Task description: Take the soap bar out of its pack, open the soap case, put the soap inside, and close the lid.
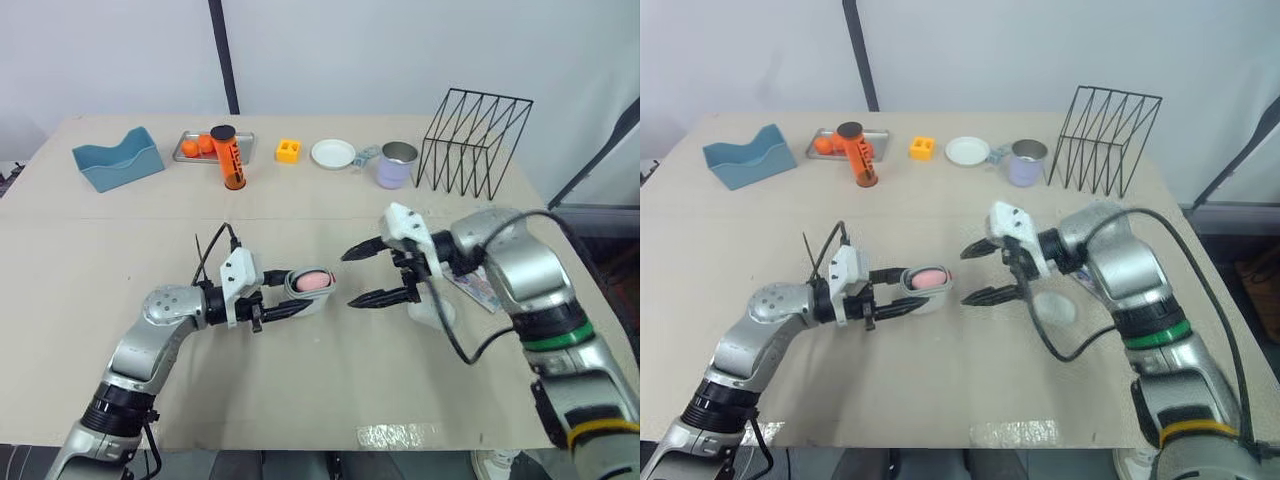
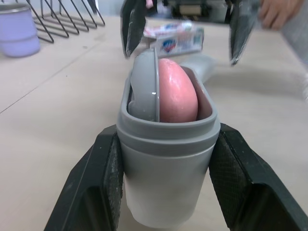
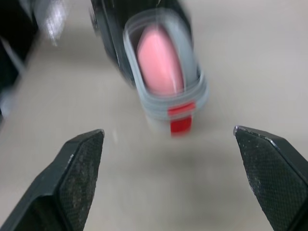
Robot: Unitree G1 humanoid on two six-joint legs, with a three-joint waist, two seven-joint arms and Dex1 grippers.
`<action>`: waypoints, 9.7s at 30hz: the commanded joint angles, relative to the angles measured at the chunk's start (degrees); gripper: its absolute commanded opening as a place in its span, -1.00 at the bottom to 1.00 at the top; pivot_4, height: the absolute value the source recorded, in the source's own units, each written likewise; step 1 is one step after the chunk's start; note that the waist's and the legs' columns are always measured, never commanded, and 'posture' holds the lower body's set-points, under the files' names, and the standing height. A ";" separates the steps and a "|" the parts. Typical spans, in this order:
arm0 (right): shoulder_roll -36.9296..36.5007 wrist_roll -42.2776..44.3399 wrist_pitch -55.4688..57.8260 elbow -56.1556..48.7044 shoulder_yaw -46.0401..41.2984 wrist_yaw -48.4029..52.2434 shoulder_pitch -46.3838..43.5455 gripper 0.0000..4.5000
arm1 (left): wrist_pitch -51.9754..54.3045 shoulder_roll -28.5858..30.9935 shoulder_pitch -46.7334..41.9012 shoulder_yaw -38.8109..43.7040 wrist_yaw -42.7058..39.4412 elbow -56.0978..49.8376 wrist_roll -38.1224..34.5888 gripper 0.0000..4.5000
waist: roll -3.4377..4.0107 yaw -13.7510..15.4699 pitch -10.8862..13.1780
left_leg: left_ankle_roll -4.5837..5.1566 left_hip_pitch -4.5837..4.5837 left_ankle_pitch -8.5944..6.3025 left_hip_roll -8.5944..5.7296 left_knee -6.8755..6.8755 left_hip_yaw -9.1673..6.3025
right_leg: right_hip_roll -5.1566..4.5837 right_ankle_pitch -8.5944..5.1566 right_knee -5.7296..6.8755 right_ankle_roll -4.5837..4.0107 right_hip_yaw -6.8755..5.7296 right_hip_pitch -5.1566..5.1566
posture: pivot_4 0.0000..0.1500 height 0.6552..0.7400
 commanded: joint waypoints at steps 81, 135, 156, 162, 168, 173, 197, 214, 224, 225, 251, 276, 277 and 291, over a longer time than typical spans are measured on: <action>-19.02 -5.17 -2.72 -2.25 -5.74 -11.15 19.18 0.98 | 0.30 6.53 4.44 0.12 -8.20 -8.79 -5.46 -0.13 | 0.03 -0.01 0.02 | -0.01 0.40 0.06 -0.04 -0.08 0.12 | 0.04 -0.05 -0.02 0.09 0.23 0.33 | 1.00 1.00; -10.02 6.39 23.10 -21.55 8.33 -8.58 -15.93 -0.18 | -6.52 -1.07 -0.16 -3.49 -6.50 0.73 -0.52 -0.13 | 0.07 0.02 0.04 | 0.00 0.34 0.06 -0.02 -0.08 0.10 | 0.04 -0.02 -0.02 0.05 0.19 0.27 | 1.00 1.00; -9.39 4.72 21.55 -25.09 14.57 -12.09 -13.38 -0.18 | -10.74 -3.48 1.29 -4.09 -6.53 4.17 0.73 -0.13 | 0.07 0.00 0.04 | 0.00 0.33 0.06 -0.02 -0.08 0.09 | 0.03 -0.02 -0.02 0.05 0.16 0.25 | 1.00 1.00; -8.57 3.76 19.41 -24.04 15.18 -12.73 -12.81 -0.18 | -11.41 -3.32 1.29 -4.35 -7.11 4.34 1.01 -0.13 | 0.07 0.00 0.04 | 0.00 0.32 0.06 -0.02 -0.08 0.09 | 0.03 -0.02 -0.02 0.05 0.16 0.25 | 1.00 1.00; -8.40 3.41 18.93 -23.67 16.12 -12.32 -11.69 -0.18 | -11.70 -3.33 1.49 -4.64 -7.11 4.14 1.35 -0.13 | 0.07 0.00 0.04 | 0.00 0.32 0.06 -0.02 -0.08 0.08 | 0.03 -0.02 -0.03 0.05 0.15 0.25 | 1.00 1.00; -8.11 3.18 19.18 -23.37 16.60 -12.39 -10.85 -0.18 | -11.83 -3.23 1.68 -4.73 -7.11 3.92 1.51 -0.13 | 0.07 -0.01 0.03 | 0.00 0.33 0.06 -0.02 -0.08 0.08 | 0.03 -0.02 -0.03 0.05 0.15 0.25 | 1.00 1.00; -7.10 0.10 17.42 -21.39 18.38 -11.17 -11.90 -0.18 | -11.43 -2.85 1.18 -4.62 -7.29 3.80 1.32 -0.13 | 0.07 -0.06 0.03 | 0.00 0.36 0.06 0.00 -0.09 0.09 | 0.05 -0.02 -0.03 0.05 0.17 0.25 | 1.00 1.00; -7.42 -0.32 21.28 -20.57 20.04 -9.98 -13.21 -0.18 | -11.96 -3.23 1.18 -5.09 -7.16 3.56 1.72 -0.13 | 0.06 -0.08 0.03 | 0.00 0.36 0.06 0.01 -0.09 0.09 | 0.06 -0.02 -0.03 0.05 0.16 0.26 | 1.00 1.00; -7.74 0.69 24.85 -20.06 20.59 -8.81 -14.06 -0.18 | -12.26 -3.24 1.20 -5.11 -7.25 3.44 1.85 -0.13 | 0.06 -0.08 0.03 | 0.00 0.37 0.06 0.01 -0.09 0.09 | 0.06 -0.02 -0.04 0.05 0.16 0.27 | 1.00 1.00; -7.91 0.65 25.03 -19.99 20.71 -8.58 -14.23 -0.18 | -12.31 -3.22 1.23 -5.13 -7.28 3.41 1.87 -0.13 | 0.06 -0.08 0.03 | 0.00 0.37 0.06 0.01 -0.10 0.08 | 0.06 -0.02 -0.04 0.05 0.16 0.27 | 1.00 1.00; -7.52 -0.62 26.95 -20.53 24.68 -7.97 -16.37 -0.18 | -12.64 -3.66 0.69 -5.46 -7.43 4.20 1.96 -0.13 | 0.06 -0.06 0.02 | 0.00 0.36 0.06 -0.01 -0.11 0.08 | 0.04 -0.06 -0.07 0.12 0.15 0.27 | 1.00 1.00; -7.14 -1.91 27.79 -20.84 27.32 -8.13 -17.58 -0.18 | -12.24 -3.67 0.40 -5.52 -7.76 3.83 1.69 -0.13 | 0.06 -0.07 0.02 | 0.00 0.37 0.06 0.00 -0.12 0.08 | 0.04 -0.14 -0.07 0.26 0.16 0.28 | 1.00 1.00; -7.22 -1.97 27.69 -20.69 27.39 -8.01 -17.60 -0.18 | -12.27 -3.66 0.44 -5.51 -7.73 3.82 1.72 -0.13 | 0.06 -0.06 0.02 | 0.00 0.37 0.06 0.00 -0.12 0.08 | 0.04 -0.14 -0.07 0.26 0.16 0.28 | 1.00 1.00; -7.56 -0.83 28.92 -21.16 26.49 -7.76 -16.97 0.04 | -12.63 -3.71 0.69 -5.80 -7.96 3.84 1.84 -0.13 | 0.06 -0.06 0.02 | 0.00 0.37 0.06 -0.01 -0.12 0.07 | 0.03 -0.14 -0.08 0.26 0.15 0.28 | 1.00 1.00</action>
